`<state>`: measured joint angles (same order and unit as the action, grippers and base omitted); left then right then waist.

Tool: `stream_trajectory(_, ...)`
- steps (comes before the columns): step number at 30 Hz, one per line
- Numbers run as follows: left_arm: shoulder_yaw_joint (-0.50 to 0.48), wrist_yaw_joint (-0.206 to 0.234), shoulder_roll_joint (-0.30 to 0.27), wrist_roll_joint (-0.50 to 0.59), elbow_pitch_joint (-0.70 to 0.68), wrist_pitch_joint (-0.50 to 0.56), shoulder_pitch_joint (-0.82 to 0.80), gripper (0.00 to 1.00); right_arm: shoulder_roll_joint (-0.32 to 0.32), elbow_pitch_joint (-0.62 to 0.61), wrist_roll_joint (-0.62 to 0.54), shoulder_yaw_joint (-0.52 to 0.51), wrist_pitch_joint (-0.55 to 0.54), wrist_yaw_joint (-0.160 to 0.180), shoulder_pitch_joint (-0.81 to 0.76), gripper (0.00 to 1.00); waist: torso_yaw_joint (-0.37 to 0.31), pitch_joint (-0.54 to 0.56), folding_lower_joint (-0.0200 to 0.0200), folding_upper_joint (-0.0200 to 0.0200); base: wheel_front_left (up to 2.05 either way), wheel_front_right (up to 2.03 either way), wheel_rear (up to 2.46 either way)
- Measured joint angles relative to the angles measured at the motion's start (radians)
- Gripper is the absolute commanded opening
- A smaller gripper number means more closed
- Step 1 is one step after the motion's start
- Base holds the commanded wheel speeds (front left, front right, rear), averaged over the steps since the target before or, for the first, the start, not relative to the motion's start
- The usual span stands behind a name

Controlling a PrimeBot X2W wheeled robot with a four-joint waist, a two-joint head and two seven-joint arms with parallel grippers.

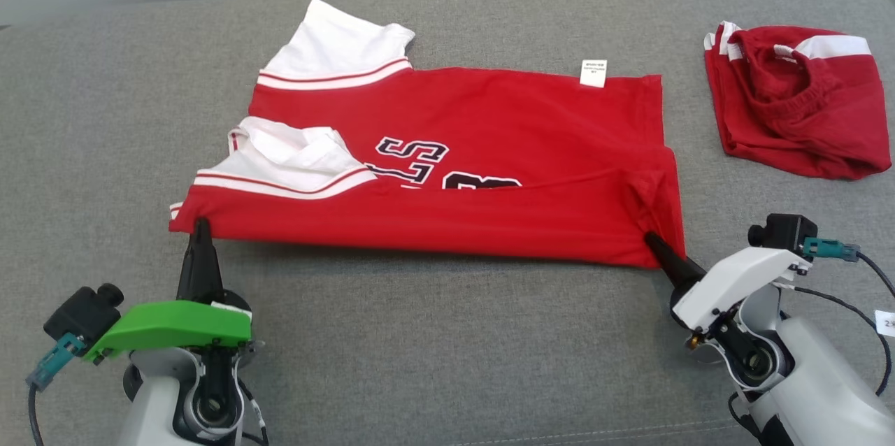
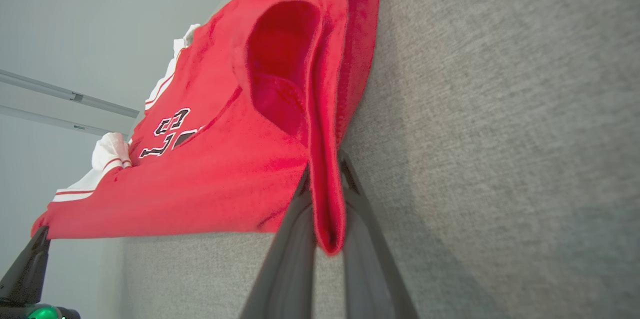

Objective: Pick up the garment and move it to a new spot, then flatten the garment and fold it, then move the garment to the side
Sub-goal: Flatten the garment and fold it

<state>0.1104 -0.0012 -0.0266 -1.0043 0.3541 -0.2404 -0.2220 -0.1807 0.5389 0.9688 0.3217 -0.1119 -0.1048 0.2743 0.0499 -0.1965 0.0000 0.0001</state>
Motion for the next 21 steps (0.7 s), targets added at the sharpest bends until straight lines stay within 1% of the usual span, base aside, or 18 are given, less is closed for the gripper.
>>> stream_trajectory(5,0.012,0.003,0.000,-0.004,-0.035,-0.002,0.078,0.00,-0.044,-0.025,0.003,-0.016,0.000,-0.002,-0.053,0.00,0.008,0.036,0.0000,0.0000,0.00,0.00,0.00)
stream_trajectory(10,0.037,0.034,0.002,-0.007,-0.080,-0.002,0.169,0.00,-0.078,-0.051,0.006,-0.025,-0.004,-0.009,-0.122,0.00,0.029,0.067,0.0000,0.0000,0.00,0.00,0.00)
stream_trajectory(16,0.064,0.060,0.000,0.000,-0.135,-0.003,0.258,0.00,-0.098,-0.087,0.010,-0.023,-0.024,-0.008,-0.181,0.00,0.063,0.089,0.0000,0.0000,0.00,0.00,0.00)
stream_trajectory(21,0.085,0.075,-0.005,0.006,-0.157,-0.008,0.313,0.00,-0.102,-0.107,0.009,-0.014,-0.040,0.002,-0.198,0.00,0.070,0.100,0.0000,0.0000,0.00,0.00,0.00)
